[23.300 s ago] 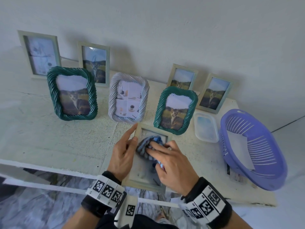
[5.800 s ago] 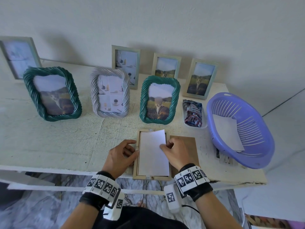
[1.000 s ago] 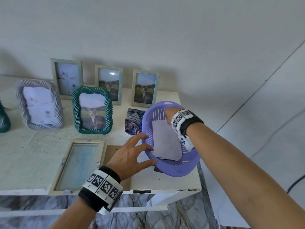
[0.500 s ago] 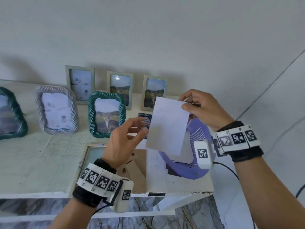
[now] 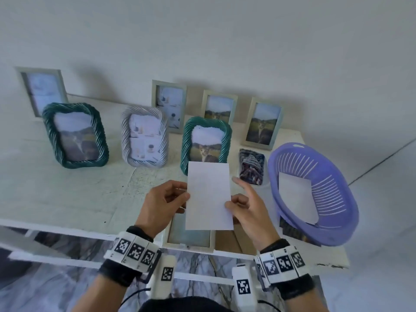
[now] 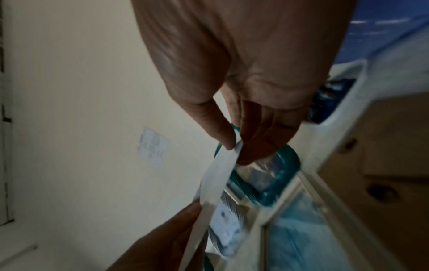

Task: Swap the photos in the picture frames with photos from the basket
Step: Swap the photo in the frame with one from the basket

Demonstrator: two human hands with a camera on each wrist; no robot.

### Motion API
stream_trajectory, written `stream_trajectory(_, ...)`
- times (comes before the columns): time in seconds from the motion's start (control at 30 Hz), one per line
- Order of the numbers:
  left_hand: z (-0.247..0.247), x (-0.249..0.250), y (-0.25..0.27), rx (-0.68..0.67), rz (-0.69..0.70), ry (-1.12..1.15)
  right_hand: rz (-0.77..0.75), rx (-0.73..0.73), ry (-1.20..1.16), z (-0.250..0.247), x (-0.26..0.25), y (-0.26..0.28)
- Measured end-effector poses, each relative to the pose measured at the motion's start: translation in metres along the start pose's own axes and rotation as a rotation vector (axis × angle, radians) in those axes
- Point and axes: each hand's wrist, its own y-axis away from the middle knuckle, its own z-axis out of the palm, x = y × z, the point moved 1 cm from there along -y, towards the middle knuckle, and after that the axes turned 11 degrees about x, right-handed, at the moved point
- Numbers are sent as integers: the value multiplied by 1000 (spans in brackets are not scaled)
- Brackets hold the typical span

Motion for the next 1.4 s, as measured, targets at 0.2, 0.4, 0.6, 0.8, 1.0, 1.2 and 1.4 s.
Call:
stream_trajectory(0.2, -24, -33, 0, -18, 126, -373, 32, 66, 119, 21, 30, 24)
stream_trajectory(0.4, -40, -59, -4, -44, 208, -499, -41, 162, 439, 34, 49, 27)
stream_trajectory(0.6, -43, -74, -5, -90, 160, -422, -106, 160, 736, 57, 28, 31)
stream_trajectory(0.8, -43, -81, -7, -97, 171, -415, -130, 124, 1005, 69, 23, 26)
stream_trajectory(1.0, -44, -84, -7, -103, 187, -415, -144, 118, 1158, 73, 29, 26)
stream_trajectory(1.2, -45, -86, -6, -113, 215, -412, -184, 279, 980, 56, 29, 32)
stream_trajectory(1.4, -45, -90, -8, -119, 208, -414, -11, 315, 1231, 15, 50, 30)
